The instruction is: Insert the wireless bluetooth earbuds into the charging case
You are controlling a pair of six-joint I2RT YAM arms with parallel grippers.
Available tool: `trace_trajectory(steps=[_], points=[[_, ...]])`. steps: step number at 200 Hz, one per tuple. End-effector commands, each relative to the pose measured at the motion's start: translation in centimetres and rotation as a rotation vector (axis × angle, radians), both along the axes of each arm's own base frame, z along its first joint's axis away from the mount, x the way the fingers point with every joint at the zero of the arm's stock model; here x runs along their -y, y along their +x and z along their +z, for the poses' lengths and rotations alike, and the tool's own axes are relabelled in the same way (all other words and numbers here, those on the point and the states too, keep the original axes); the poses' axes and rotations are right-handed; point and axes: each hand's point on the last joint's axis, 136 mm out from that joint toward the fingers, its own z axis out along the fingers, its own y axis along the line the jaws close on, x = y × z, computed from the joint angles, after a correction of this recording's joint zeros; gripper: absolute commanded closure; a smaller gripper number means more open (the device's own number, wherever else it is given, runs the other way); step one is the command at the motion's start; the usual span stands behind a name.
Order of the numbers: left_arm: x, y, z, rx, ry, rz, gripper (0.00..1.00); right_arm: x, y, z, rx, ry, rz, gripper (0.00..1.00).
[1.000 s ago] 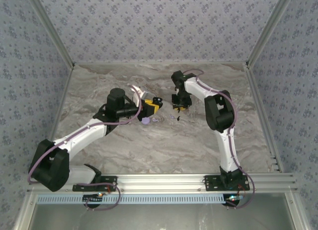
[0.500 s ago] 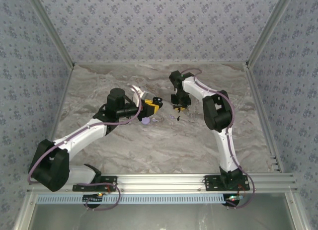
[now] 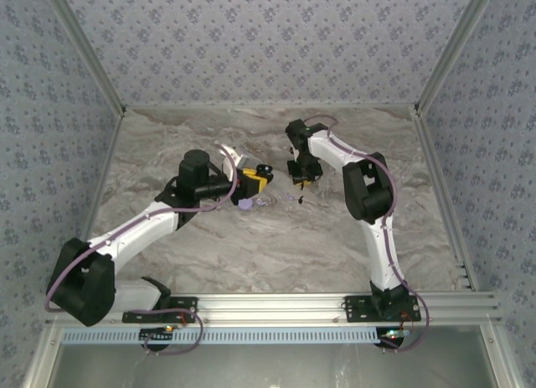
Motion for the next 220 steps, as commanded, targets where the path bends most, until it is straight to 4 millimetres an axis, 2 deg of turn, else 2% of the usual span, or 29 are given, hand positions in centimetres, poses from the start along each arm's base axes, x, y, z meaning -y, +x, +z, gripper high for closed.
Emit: trace_trajectory(steps=[1, 57, 96, 138, 169, 220], points=[[-0.2, -0.5, 0.6, 0.031, 0.001, 0.0, 0.78, 0.8, -0.2, 0.6, 0.009, -0.01, 0.109, 0.81], [-0.1, -0.3, 0.7, 0.032, -0.003, -0.002, 0.78, 1.4, -1.3, -0.2, -0.048, -0.026, 0.208, 0.8], [-0.1, -0.2, 0.8, 0.03, -0.004, 0.0, 0.78, 0.6, -1.3, 0.2, -0.049, 0.012, 0.19, 0.71], [0.0, -0.2, 0.8, 0.029, -0.004, -0.002, 0.78, -0.1, -0.8, 1.7, -0.029, 0.062, 0.11, 0.62], [0.0, -0.2, 0.8, 0.029, -0.004, -0.005, 0.78, 0.4, -0.4, 2.3, -0.019, 0.057, 0.025, 0.59], [0.1, -0.2, 0.8, 0.025, -0.006, -0.009, 0.78, 1.5, -0.3, 1.5, -0.025, 0.007, -0.099, 0.58]])
